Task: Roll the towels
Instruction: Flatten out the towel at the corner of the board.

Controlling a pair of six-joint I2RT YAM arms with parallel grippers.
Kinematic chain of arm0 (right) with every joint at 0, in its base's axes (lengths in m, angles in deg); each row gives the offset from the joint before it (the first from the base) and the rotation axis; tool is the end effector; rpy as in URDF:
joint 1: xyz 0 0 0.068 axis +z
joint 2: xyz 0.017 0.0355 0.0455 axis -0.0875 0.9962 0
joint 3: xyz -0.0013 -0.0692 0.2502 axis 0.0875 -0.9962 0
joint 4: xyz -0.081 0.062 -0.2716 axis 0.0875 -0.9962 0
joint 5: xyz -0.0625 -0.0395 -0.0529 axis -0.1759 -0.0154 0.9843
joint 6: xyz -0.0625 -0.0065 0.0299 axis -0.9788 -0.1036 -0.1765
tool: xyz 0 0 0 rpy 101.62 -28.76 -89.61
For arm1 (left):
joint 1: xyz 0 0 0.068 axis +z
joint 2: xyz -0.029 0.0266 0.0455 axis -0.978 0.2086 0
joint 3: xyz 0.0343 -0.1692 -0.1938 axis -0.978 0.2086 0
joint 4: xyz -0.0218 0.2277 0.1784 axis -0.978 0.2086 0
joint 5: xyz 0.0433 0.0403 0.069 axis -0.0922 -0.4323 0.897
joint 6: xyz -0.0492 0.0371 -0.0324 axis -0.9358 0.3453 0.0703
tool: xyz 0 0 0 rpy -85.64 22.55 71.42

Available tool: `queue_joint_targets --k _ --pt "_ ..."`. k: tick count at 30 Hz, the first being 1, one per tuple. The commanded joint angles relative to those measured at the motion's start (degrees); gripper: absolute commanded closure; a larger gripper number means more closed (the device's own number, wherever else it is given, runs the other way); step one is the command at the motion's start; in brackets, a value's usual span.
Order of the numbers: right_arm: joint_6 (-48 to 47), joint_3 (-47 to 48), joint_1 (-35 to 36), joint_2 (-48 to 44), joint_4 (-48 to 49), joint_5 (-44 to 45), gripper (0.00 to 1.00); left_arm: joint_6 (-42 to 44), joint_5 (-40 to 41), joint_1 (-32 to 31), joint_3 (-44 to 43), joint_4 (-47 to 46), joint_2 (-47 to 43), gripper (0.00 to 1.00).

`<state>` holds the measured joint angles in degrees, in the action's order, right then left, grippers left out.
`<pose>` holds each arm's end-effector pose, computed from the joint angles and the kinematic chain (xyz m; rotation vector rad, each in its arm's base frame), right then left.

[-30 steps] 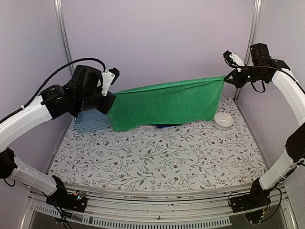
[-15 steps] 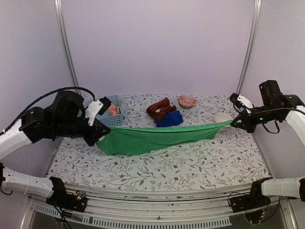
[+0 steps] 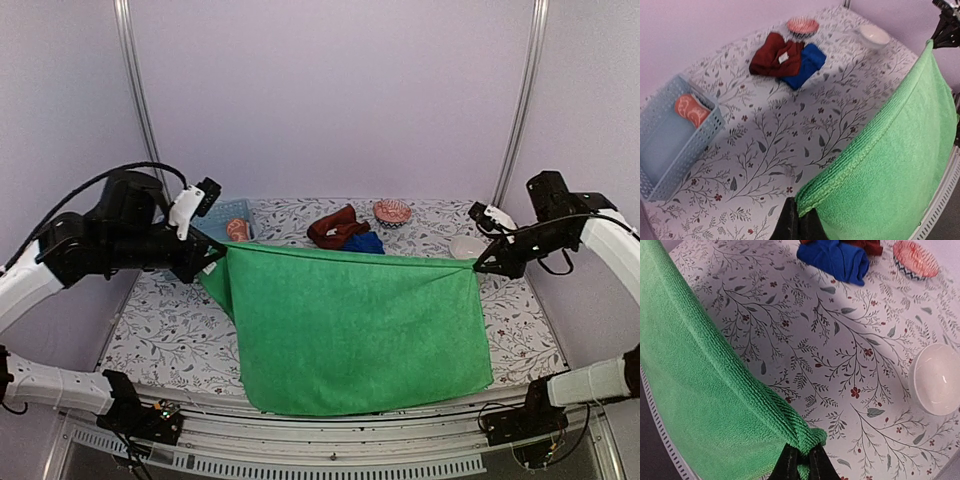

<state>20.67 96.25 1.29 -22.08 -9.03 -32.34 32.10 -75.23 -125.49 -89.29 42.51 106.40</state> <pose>0.2493 0.0572 0.2987 -1.1384 2.1871 0.4709 0.1718 -0.1796 0.3547 0.6606 2.0857 -0.4664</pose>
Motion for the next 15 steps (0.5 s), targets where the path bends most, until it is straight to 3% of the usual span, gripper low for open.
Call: queue_joint_targets --k 1,3,8,11,15 --pt "1.9 -1.4 -0.5 16.5 9.8 2.6 0.9 3.7 -9.7 10.8 3.2 -4.8 18.4 1.0" --pt "4.1 1.5 -0.5 24.6 13.7 3.6 0.85 5.1 -10.7 13.9 0.0 -6.9 28.5 0.95" --pt "12.2 14.1 -0.5 37.9 18.7 8.6 0.66 5.6 -2.8 17.9 -17.6 -5.7 48.8 0.51" --pt "13.6 14.2 -0.4 36.2 17.6 7.6 0.56 4.3 -0.5 17.8 -20.6 -3.9 50.2 0.44" --pt "11.1 5.6 -0.2 26.9 16.4 5.6 0.55 -1.3 -3.1 16.3 -13.1 -3.7 42.6 0.42"
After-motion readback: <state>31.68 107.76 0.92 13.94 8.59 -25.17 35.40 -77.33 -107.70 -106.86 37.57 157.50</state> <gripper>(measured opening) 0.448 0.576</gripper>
